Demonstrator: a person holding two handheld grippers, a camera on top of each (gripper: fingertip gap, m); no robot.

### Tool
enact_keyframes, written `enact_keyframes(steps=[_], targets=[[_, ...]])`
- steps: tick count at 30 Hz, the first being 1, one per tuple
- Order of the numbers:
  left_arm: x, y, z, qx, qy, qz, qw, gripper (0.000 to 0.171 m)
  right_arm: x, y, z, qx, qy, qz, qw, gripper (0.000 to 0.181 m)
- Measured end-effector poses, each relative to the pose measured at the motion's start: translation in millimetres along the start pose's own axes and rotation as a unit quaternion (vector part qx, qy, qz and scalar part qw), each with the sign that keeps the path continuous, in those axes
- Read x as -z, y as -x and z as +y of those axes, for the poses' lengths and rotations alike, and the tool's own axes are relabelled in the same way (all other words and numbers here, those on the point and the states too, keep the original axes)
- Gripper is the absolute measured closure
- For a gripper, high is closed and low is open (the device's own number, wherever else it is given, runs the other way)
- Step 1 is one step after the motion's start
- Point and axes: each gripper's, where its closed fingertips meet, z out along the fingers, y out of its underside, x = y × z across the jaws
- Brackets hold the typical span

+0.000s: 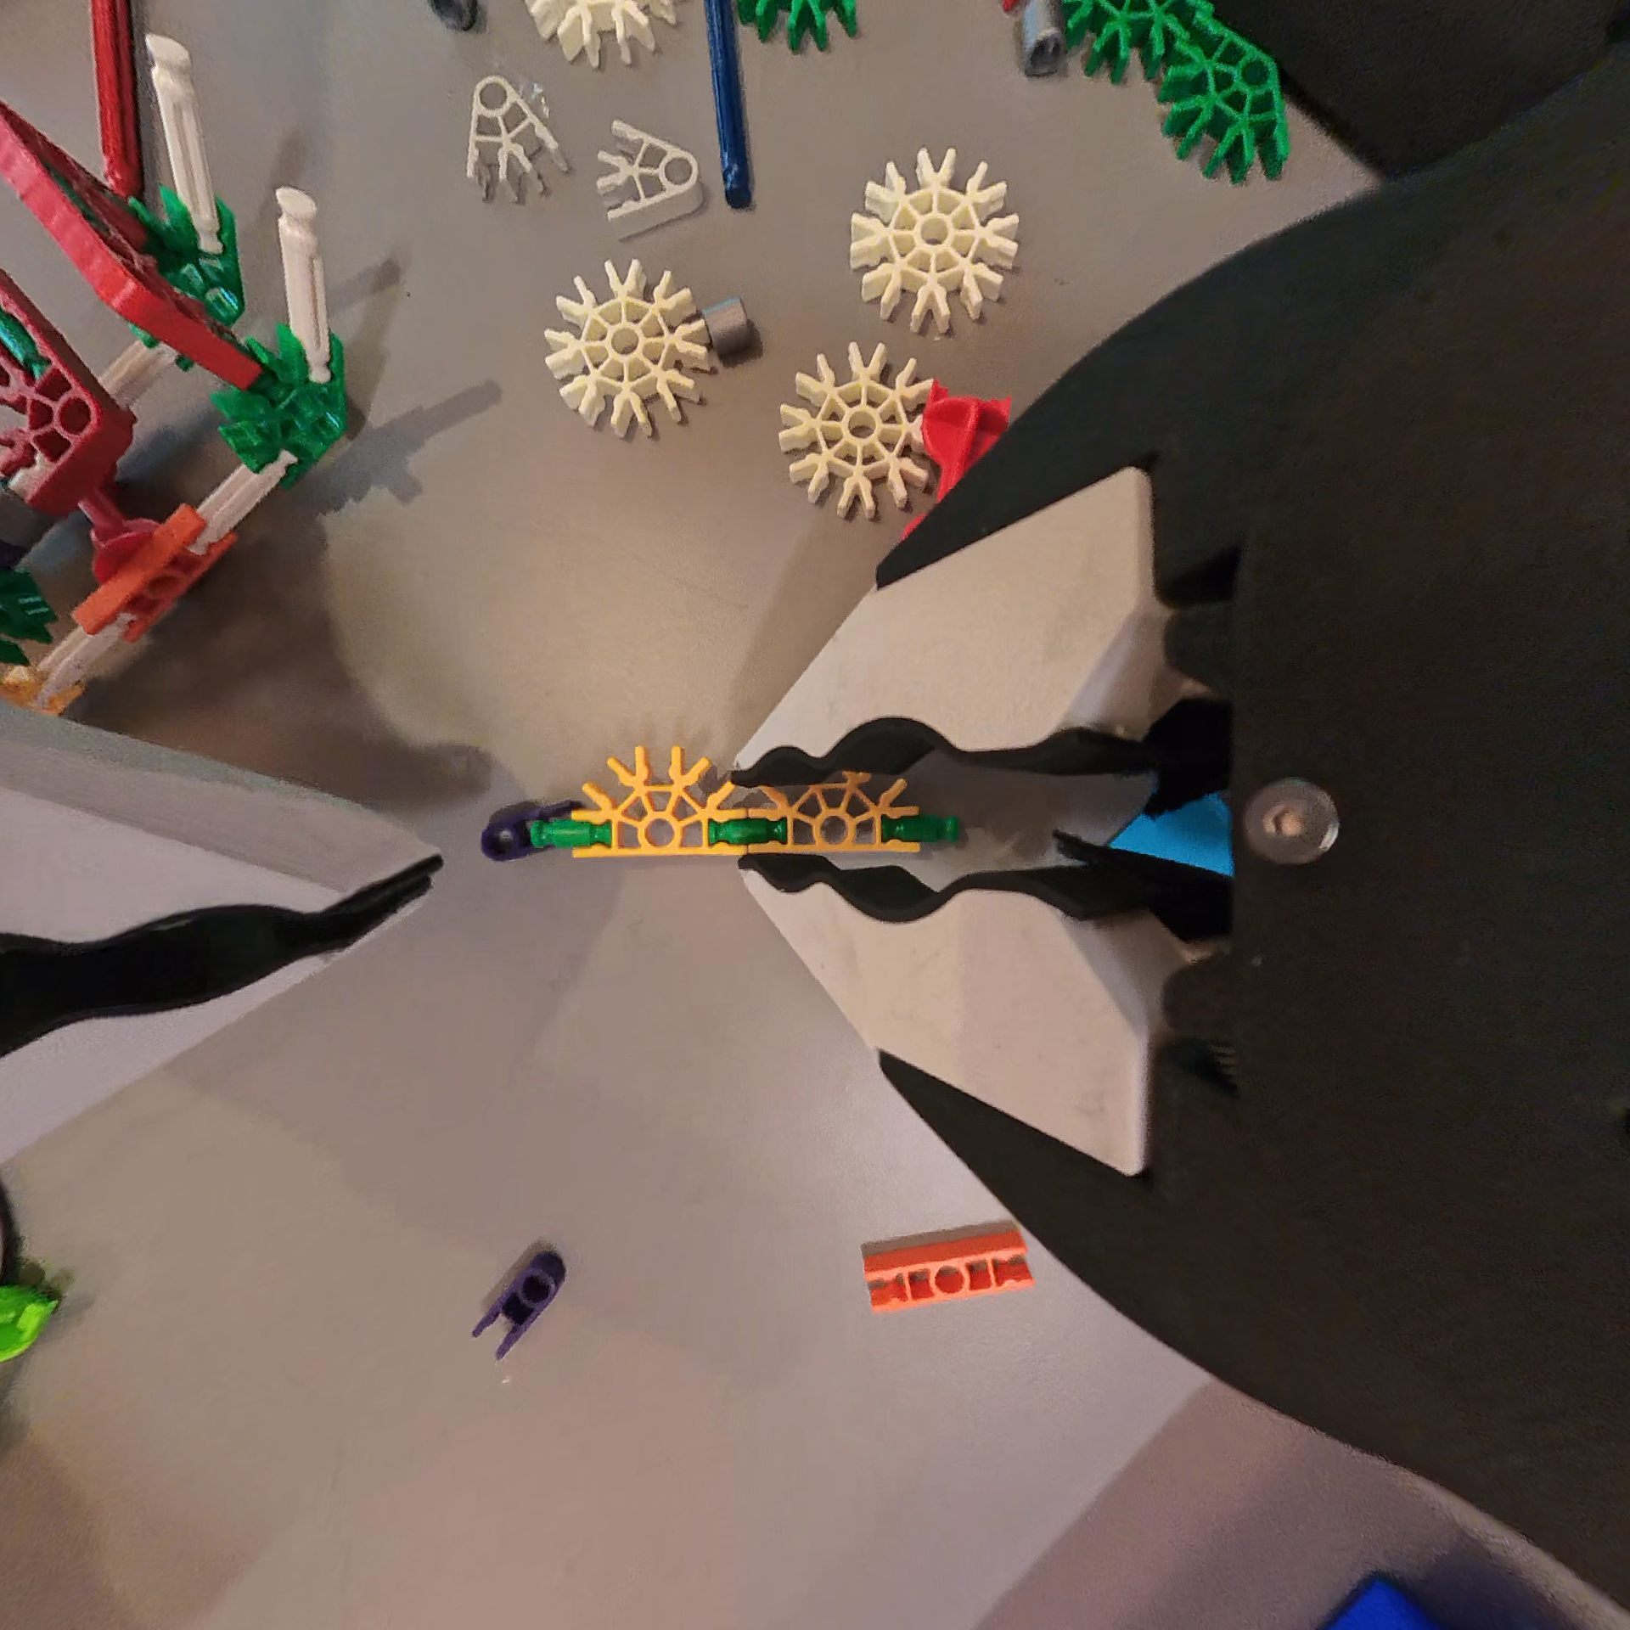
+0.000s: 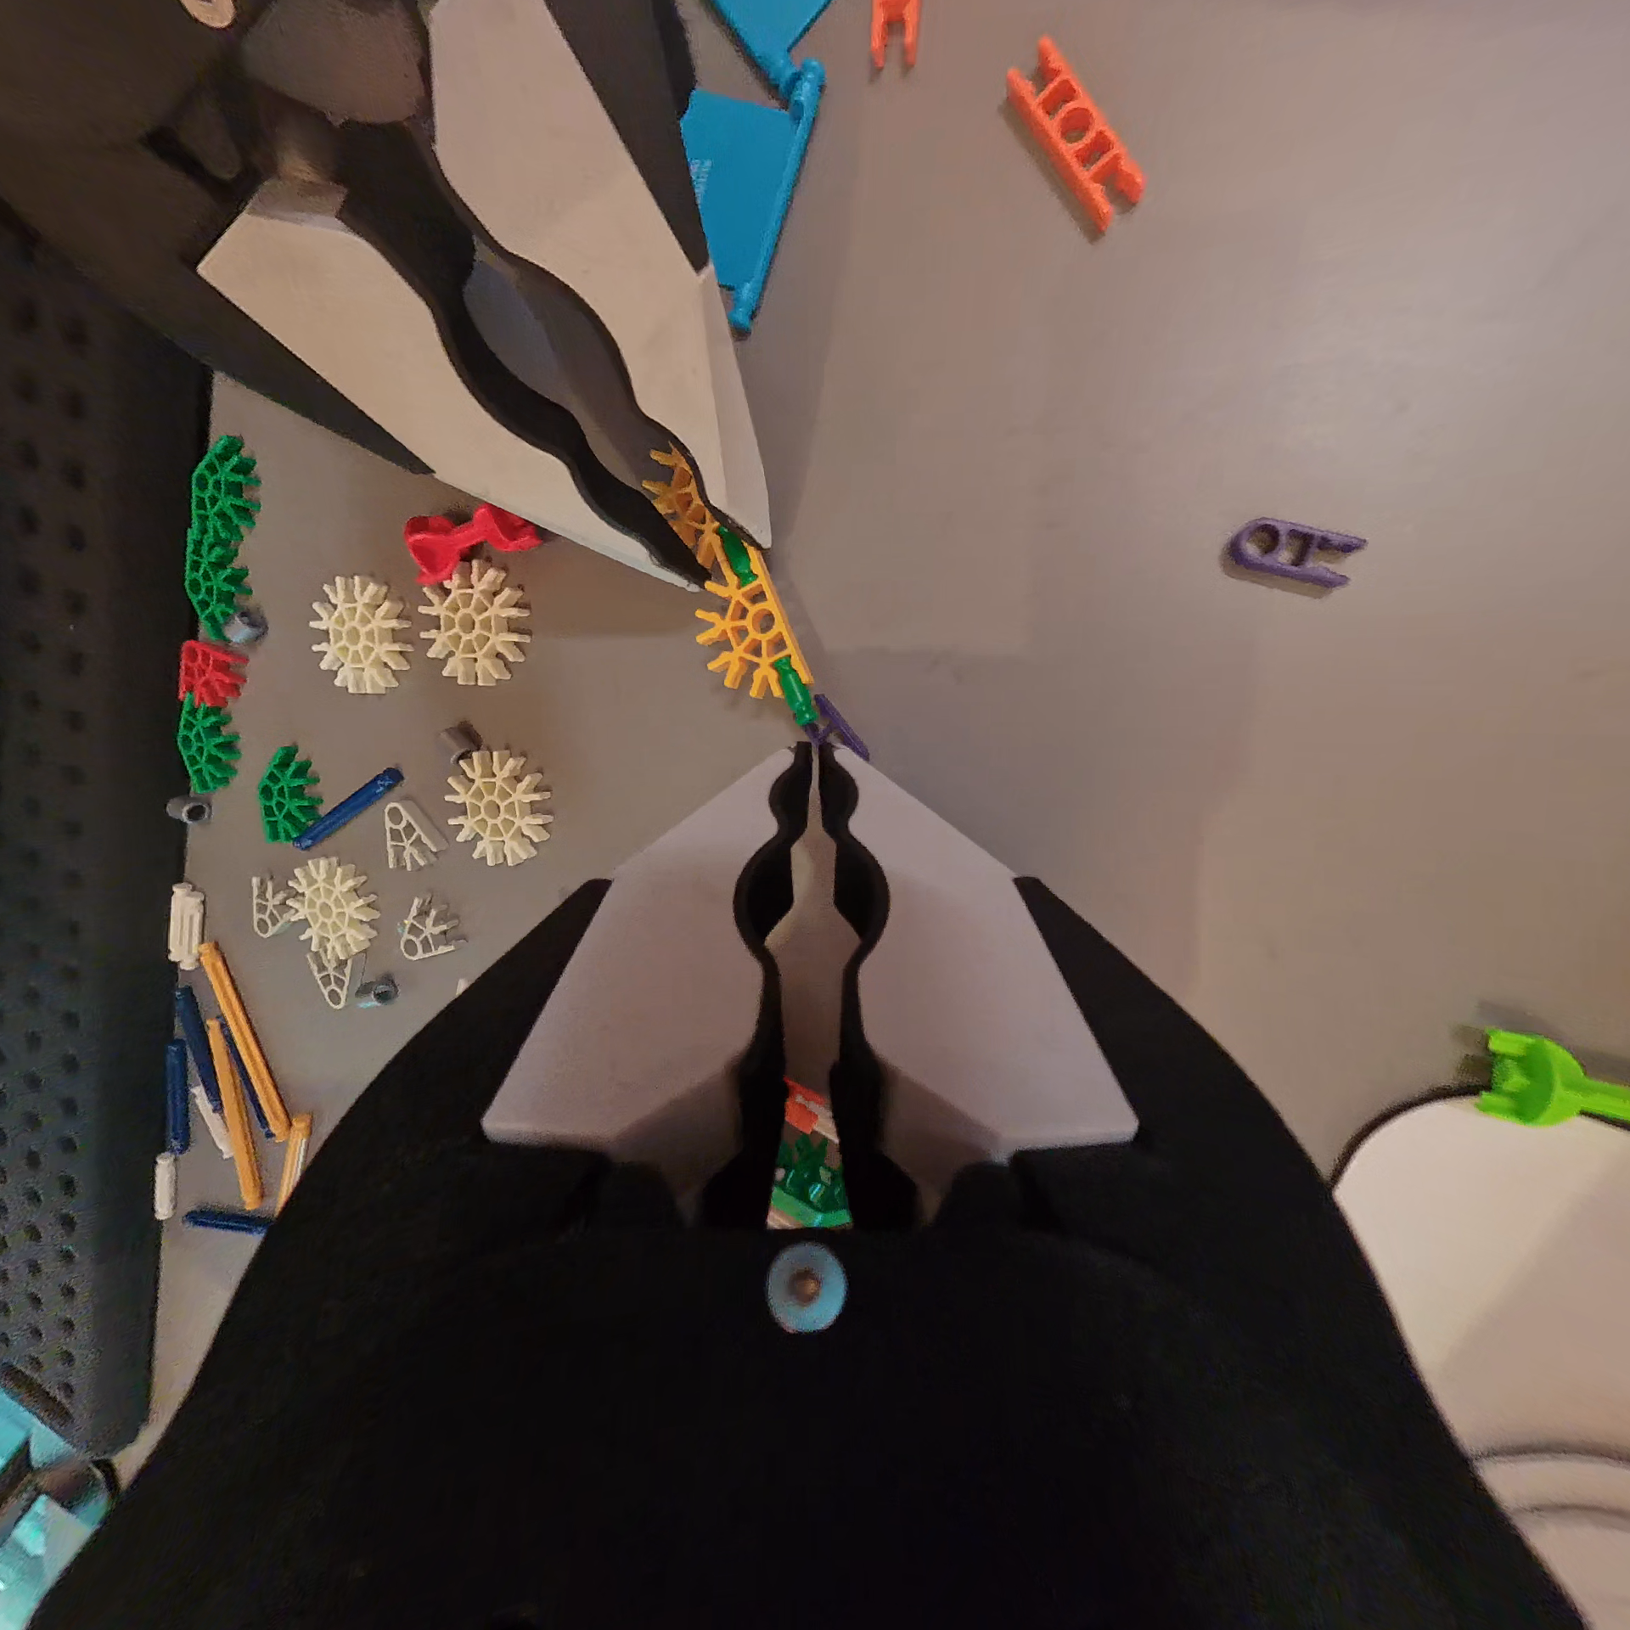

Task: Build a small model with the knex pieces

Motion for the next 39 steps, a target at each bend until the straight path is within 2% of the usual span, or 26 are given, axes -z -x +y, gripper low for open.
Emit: enact_keyframes(steps=[7, 16, 39], targets=[[-4.0, -7.5, 1.2, 0.033, 0.007, -0.01, 0.999, 0.161, -17.5, 5.5, 3.4, 0.029, 0.018, -0.02, 0.999, 0.181], [-6.1, -7.5, -2.9, 0.052, 0.008, -0.026, 0.998, 0.161, -18.8, 3.2, 8.6, 0.034, 0.035, -0.024, 0.999, 0.181], [-7.6, -10.1, 2.1, 0.053, 0.028, -0.047, 0.997, 0.161, -29.5, 4.1, 7.1, 0.043, 0.057, -0.023, 0.997, 0.181]])
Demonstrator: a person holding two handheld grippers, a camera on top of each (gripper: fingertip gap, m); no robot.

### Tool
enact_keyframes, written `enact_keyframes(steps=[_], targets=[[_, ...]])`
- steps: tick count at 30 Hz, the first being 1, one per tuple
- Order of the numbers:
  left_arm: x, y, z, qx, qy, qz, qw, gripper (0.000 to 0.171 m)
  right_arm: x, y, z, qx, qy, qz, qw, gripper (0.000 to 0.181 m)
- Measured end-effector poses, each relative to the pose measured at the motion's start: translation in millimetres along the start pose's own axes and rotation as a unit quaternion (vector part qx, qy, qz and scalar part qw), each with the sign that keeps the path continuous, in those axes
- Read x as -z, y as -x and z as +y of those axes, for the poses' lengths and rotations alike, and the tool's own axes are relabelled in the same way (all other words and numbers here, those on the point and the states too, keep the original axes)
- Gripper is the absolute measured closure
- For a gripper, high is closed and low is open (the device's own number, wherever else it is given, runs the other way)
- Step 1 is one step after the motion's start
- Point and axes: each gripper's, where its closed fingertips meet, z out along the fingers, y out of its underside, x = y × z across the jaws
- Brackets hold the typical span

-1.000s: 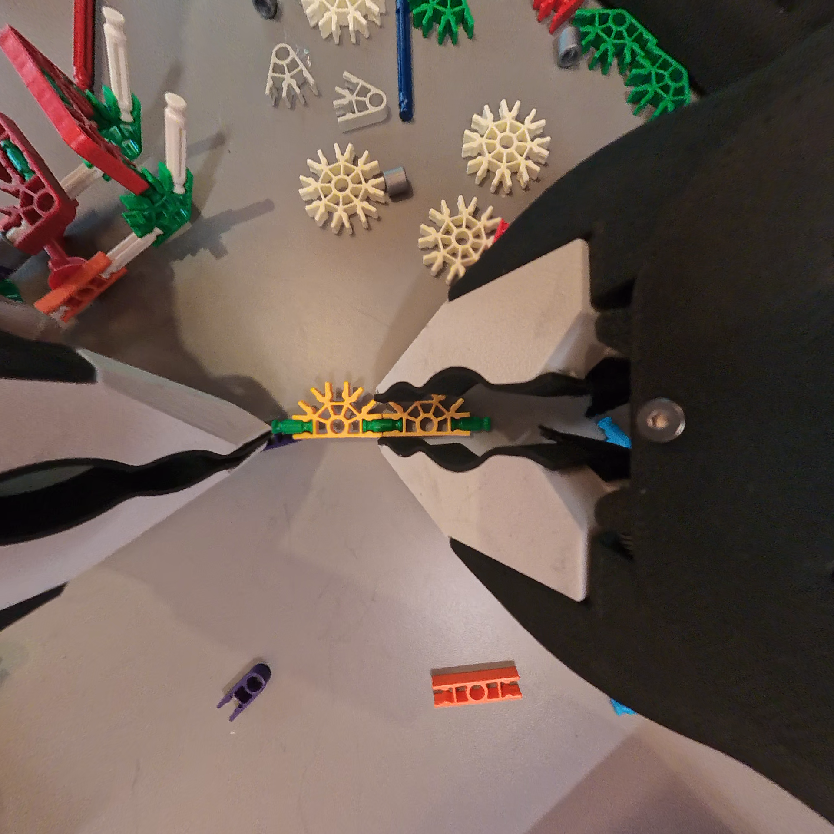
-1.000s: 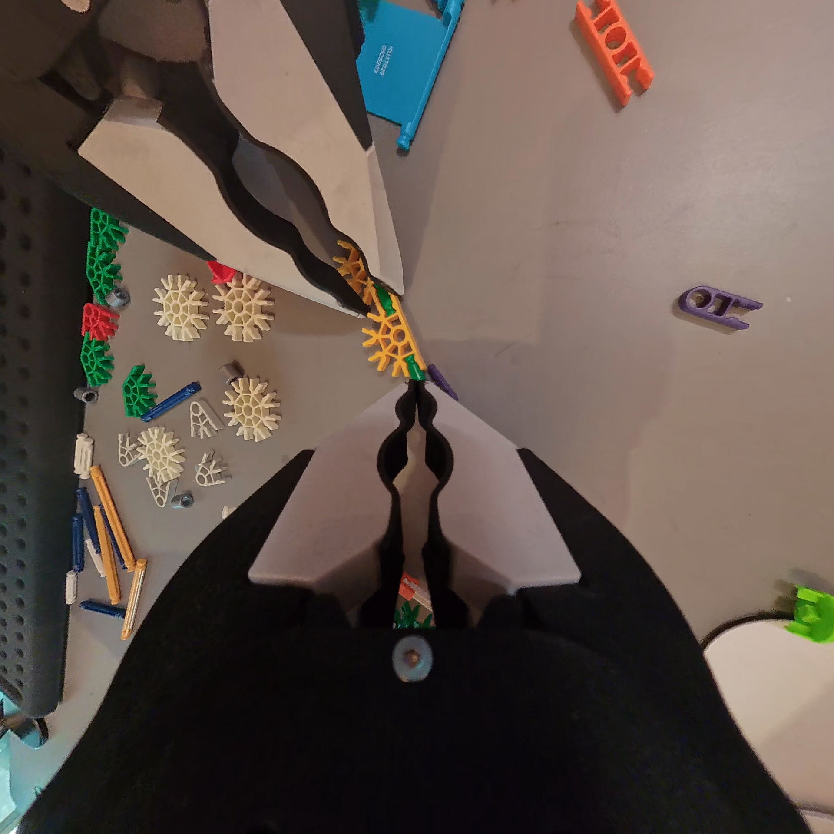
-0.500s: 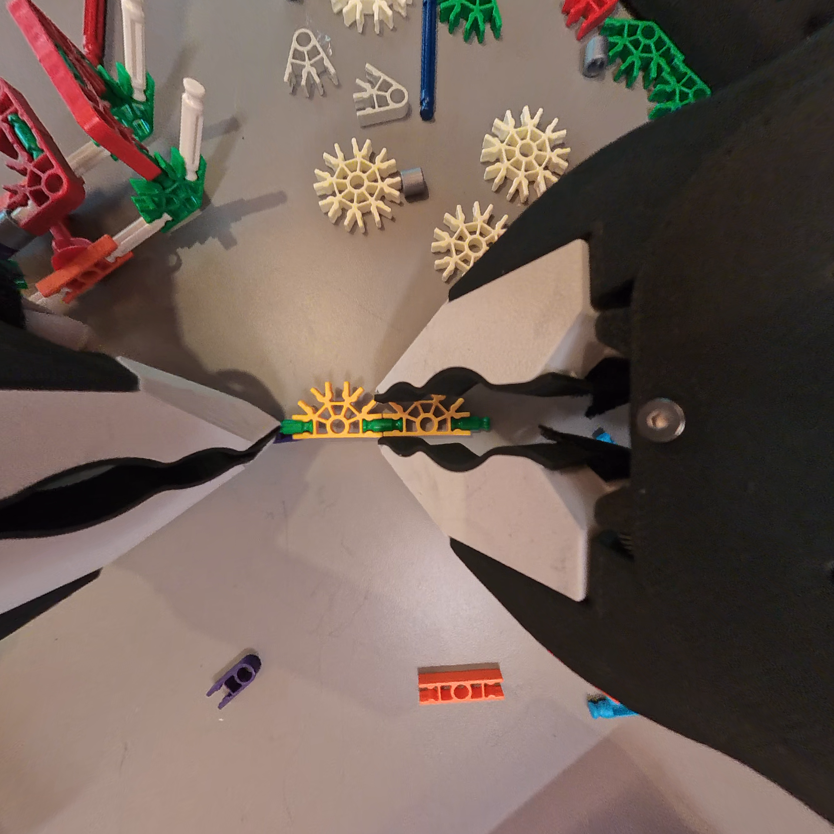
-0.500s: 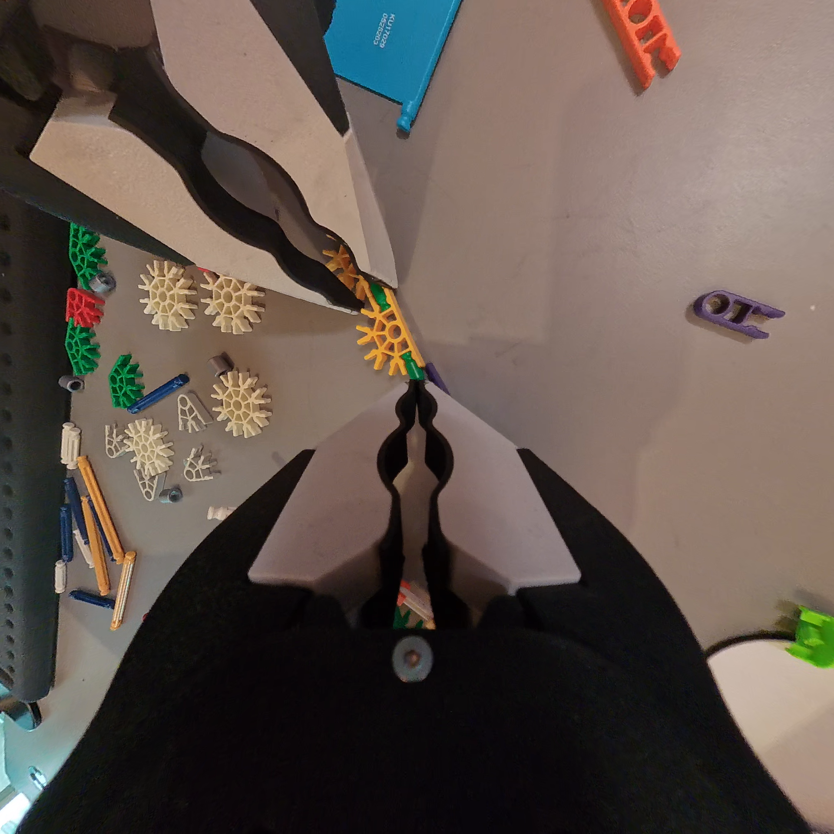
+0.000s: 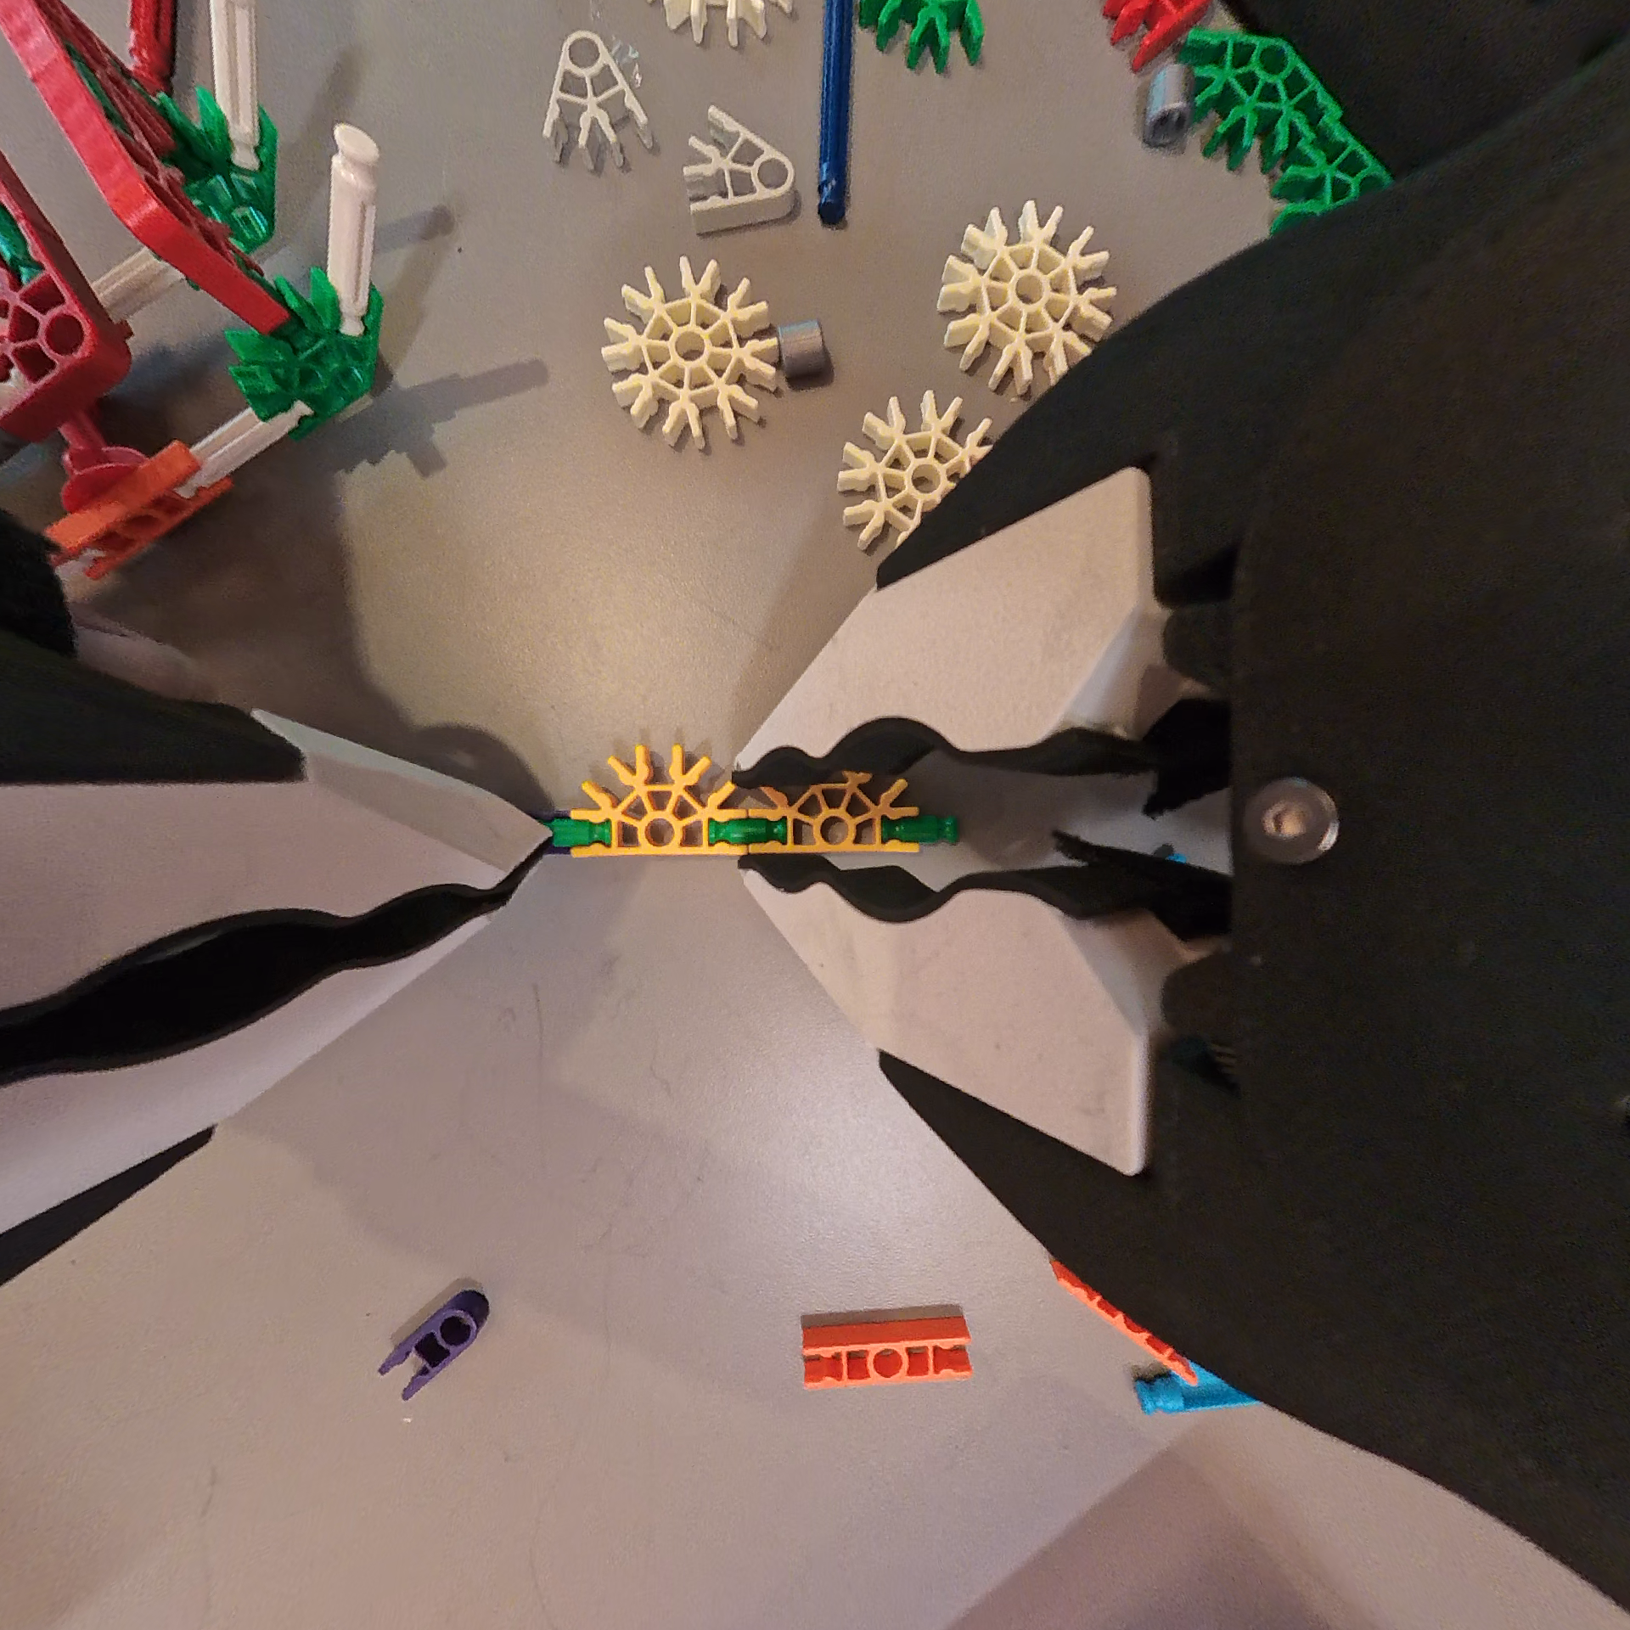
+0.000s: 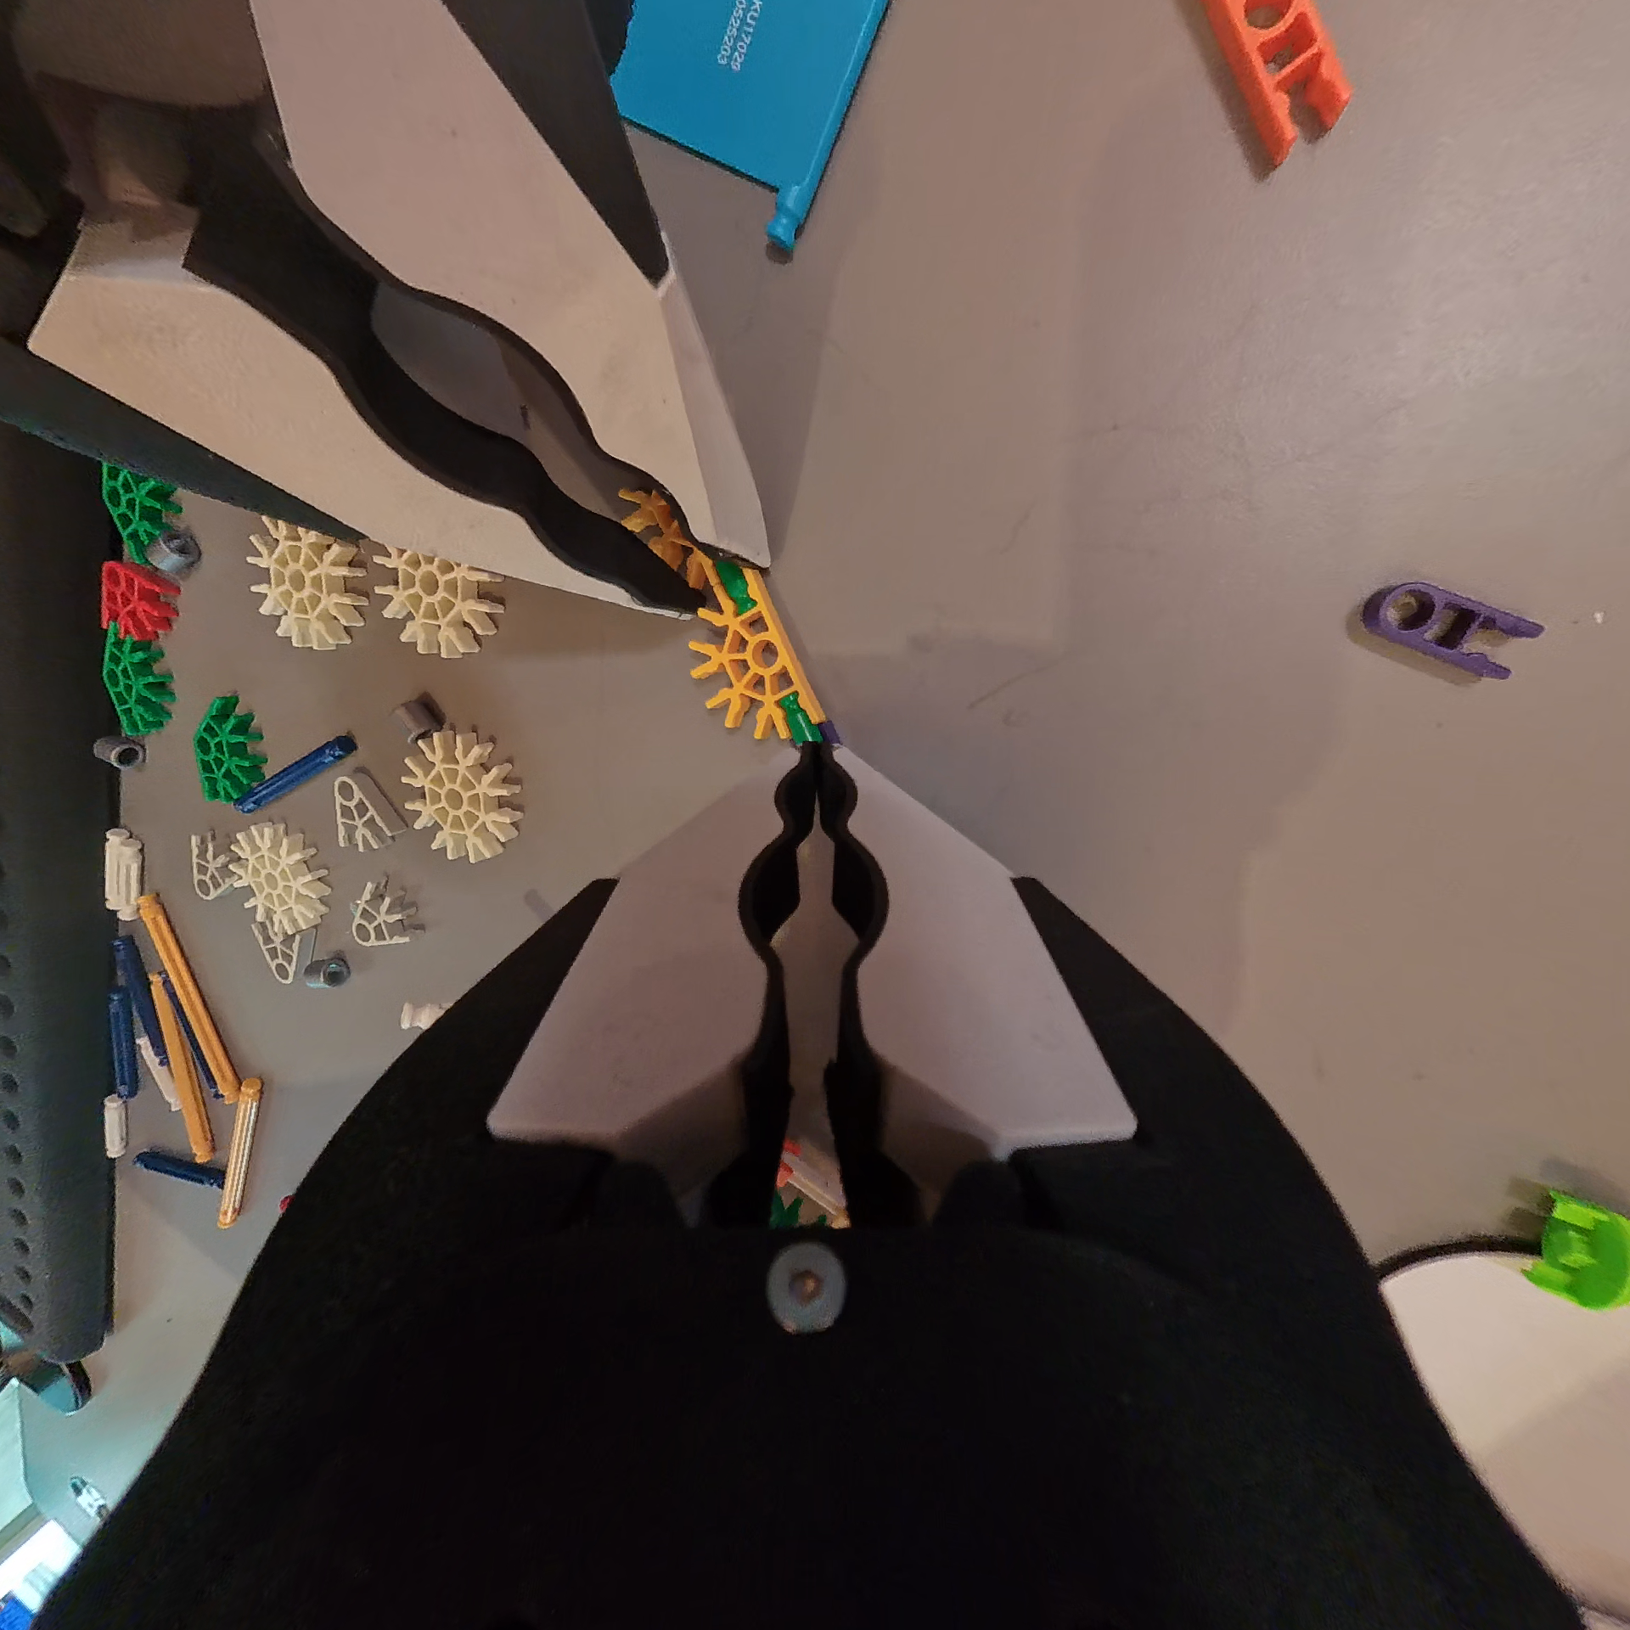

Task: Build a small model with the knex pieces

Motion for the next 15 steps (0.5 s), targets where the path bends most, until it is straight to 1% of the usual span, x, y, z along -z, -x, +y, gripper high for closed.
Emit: enact_keyframes(steps=[8, 10, 13, 15], targets=[[-1.5, -0.6, 0.5, -0.008, 0.005, 0.002, 1.0, 0.161, -2.3, 1.5, 0.7, 0.028, 0.028, 0.042, 0.998, 0.181], [-1.4, -0.6, 1.1, -0.01, 0.003, 0.002, 1.0, 0.161, -4.3, 2.7, 1.9, 0.025, 0.024, 0.048, 0.998, 0.181], [-1.7, -0.7, 0.5, -0.018, 0.002, -0.001, 1.0, 0.161, -5.2, 3.2, 1.1, 0.006, -0.005, 0.04, 0.999, 0.181], [-1.8, -0.3, 0.0, -0.014, -0.008, 0.004, 1.0, 0.161, -4.1, 2.0, 1.9, 0.006, -0.004, 0.048, 0.999, 0.181]])
